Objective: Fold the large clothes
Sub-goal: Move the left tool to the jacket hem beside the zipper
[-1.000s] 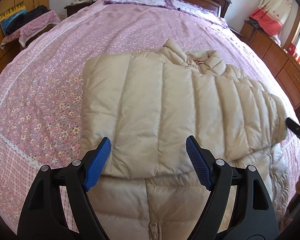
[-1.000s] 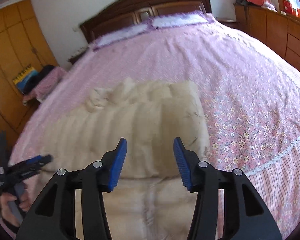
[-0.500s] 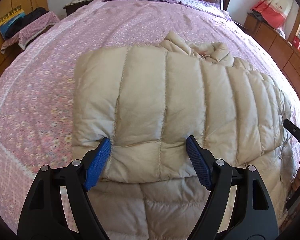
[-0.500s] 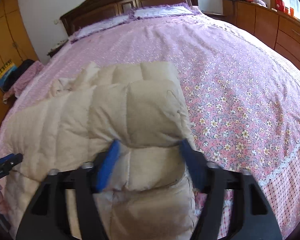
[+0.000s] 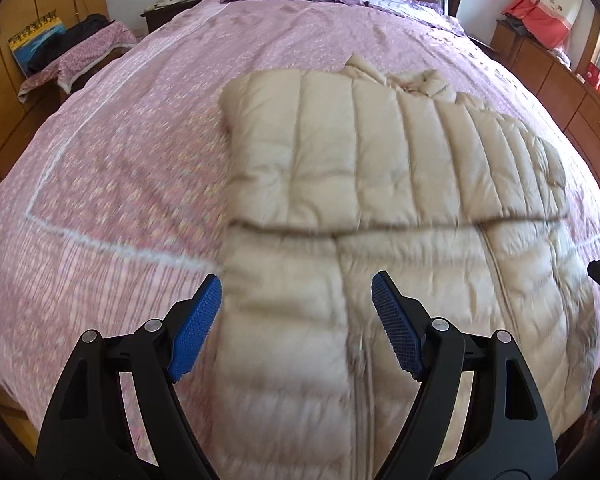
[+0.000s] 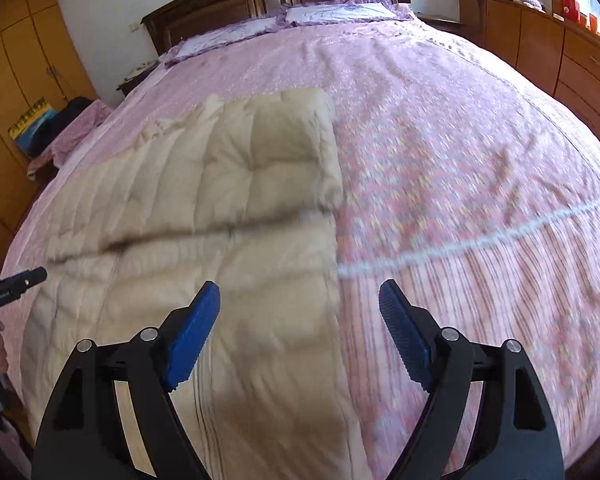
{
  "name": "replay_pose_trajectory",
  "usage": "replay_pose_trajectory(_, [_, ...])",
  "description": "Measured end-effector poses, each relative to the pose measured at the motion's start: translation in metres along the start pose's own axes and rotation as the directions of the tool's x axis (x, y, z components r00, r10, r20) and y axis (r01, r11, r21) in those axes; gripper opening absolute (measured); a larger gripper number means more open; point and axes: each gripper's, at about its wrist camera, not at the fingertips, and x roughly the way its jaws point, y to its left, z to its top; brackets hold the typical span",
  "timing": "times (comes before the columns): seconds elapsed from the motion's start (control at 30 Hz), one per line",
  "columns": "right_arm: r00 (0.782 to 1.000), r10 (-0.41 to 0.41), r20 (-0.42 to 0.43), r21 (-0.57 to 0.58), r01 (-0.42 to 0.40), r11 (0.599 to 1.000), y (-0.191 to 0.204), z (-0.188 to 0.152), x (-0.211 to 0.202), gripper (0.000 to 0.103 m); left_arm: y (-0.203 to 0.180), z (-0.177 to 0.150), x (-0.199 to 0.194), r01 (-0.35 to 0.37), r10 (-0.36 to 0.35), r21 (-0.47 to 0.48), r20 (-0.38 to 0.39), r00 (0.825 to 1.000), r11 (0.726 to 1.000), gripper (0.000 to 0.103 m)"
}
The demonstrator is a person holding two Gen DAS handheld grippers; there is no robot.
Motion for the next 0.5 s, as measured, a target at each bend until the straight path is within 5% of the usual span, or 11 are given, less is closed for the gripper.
replay_pose_trajectory(0.5, [0.998, 0.008, -0.065, 0.033, -0.006, 0.999, -0.007, -0.058, -0.031, 0.081, 0.021, -0.057, -0.037, -0.012, 0.012, -0.004, -0.046, 0.999, 1.000, 0.077])
